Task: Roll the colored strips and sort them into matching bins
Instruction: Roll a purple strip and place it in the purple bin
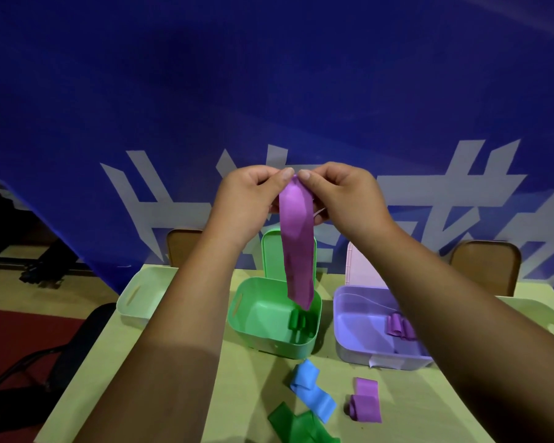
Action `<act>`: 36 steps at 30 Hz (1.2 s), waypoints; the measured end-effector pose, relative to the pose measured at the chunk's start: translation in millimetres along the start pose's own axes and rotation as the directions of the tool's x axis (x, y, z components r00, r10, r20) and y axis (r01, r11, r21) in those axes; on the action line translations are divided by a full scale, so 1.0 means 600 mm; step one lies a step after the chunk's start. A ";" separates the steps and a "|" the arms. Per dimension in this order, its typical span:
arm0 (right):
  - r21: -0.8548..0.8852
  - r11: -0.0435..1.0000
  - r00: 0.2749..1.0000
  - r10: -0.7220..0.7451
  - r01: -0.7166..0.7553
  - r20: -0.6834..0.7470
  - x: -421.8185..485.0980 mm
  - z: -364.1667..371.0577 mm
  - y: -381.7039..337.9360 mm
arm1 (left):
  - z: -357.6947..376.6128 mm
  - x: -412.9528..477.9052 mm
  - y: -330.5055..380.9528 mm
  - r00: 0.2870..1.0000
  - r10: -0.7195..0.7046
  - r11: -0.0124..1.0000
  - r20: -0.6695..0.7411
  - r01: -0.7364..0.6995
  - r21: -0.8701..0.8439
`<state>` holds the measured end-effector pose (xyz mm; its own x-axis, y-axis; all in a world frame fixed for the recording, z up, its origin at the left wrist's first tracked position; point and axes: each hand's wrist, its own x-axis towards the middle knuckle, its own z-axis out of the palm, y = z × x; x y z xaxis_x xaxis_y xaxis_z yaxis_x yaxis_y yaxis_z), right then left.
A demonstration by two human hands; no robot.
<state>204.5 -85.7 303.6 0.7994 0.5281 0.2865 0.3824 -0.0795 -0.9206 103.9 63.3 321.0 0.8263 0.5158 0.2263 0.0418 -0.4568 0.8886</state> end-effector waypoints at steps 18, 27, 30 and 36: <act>-0.126 0.986 0.993 -0.111 0.107 -0.027 0.013 -0.005 -0.005 | -0.004 0.008 0.000 0.997 0.071 0.996 -0.032 -0.073 -0.050; -0.023 0.997 0.997 -0.072 0.072 -0.016 0.000 -0.004 -0.004 | -0.005 -0.004 0.005 0.999 0.051 0.998 -0.016 -0.051 -0.019; -0.031 0.996 0.997 -0.080 0.080 -0.007 -0.004 -0.005 -0.003 | -0.006 -0.008 0.006 0.999 0.042 0.999 -0.013 -0.043 -0.014; -0.041 0.996 0.997 -0.077 0.077 0.006 -0.009 -0.006 -0.001 | -0.008 -0.014 0.007 0.999 0.047 0.999 0.000 -0.047 -0.004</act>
<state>201.7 -91.2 303.6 0.7648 0.5375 0.3552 0.4618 -0.0728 -0.8840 94.7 60.4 325.0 0.8273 0.4940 0.2677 0.0010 -0.4777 0.8785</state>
